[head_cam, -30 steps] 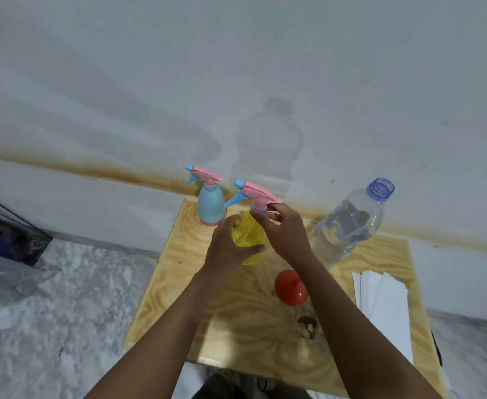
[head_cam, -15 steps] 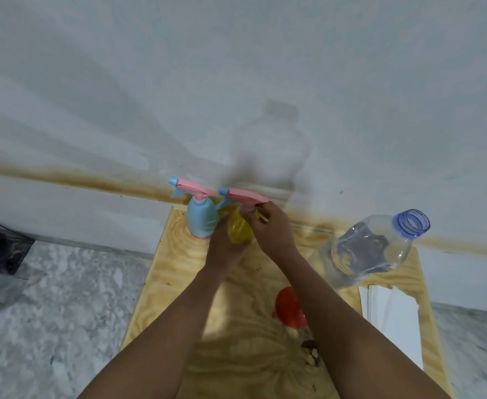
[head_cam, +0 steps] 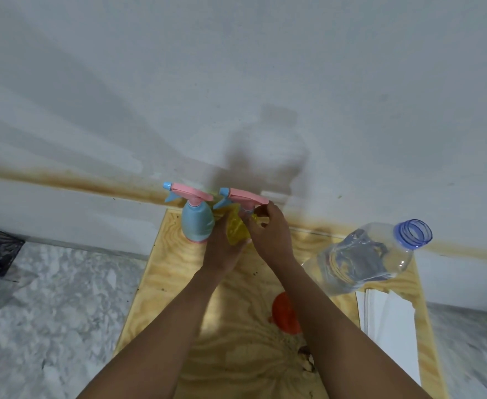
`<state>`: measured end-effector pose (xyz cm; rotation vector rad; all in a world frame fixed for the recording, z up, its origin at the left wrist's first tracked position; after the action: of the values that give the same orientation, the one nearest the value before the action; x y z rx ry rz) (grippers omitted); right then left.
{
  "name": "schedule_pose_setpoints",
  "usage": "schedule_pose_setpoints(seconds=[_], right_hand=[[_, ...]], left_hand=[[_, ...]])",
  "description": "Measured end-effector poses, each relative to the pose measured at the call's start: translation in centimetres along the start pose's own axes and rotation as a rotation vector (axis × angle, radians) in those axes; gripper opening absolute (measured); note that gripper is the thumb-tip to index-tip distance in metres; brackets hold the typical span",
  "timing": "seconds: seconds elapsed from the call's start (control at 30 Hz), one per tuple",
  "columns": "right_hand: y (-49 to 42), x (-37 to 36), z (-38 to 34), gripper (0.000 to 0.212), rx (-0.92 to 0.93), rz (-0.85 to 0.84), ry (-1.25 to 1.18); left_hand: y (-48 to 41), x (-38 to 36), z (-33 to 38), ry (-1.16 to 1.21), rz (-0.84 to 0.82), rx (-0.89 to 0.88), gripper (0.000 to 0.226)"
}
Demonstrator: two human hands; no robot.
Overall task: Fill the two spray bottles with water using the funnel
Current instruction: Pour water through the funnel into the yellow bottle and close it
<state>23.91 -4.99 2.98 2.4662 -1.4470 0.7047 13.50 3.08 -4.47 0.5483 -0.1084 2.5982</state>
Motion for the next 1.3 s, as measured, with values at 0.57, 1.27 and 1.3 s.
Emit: schedule_pose_setpoints(seconds=[0.57,1.27,1.3], right_hand=[[8.5,10.5,-0.4,0.019,0.149,-0.021,-0.048],[14.3,19.3,21.4,0.055,-0.093,-0.289,0.612],[14.4,19.2,21.3,0.055,-0.072,-0.295,0.632]], left_hand=[[5.3,3.4,4.6,0.016,0.171,0.069,0.061],[14.3,-5.0,21.5,0.089,0.017,-0.204,0.073],[14.2,-4.9,21.7,0.089,0.015,-0.203,0.072]])
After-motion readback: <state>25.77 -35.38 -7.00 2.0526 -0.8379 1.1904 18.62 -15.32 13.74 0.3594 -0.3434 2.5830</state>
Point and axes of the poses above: each hand's wrist, its own y-axis away from the middle knuckle, its own x-axis out of the back of the hand, z = x × y, the point moved 8 cm from there along -y, towards the middle knuckle, and after that the axes turned 11 degrees about z, right-handed, at the moved point
